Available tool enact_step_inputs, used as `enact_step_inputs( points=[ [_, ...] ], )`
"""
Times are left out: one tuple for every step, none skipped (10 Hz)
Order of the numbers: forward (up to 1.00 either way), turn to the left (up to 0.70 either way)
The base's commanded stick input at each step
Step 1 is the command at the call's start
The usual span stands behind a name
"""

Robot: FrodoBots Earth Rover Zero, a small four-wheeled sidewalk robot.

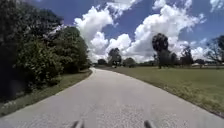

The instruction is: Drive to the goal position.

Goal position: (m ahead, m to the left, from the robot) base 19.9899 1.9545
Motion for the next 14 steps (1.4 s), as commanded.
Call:
enact_step_inputs(
  points=[
    [0.5, 0.0],
    [0.5, 0.0],
    [0.5, 0.0],
    [0.5, 0.0],
    [0.5, 0.0],
    [0.5, 0.0],
    [0.5, 0.0],
    [0.5, 0.0],
    [0.5, 0.0],
    [0.5, 0.0],
    [0.5, 0.0],
    [0.5, 0.0],
    [0.5, 0.0],
    [0.5, 0.0]
  ],
)
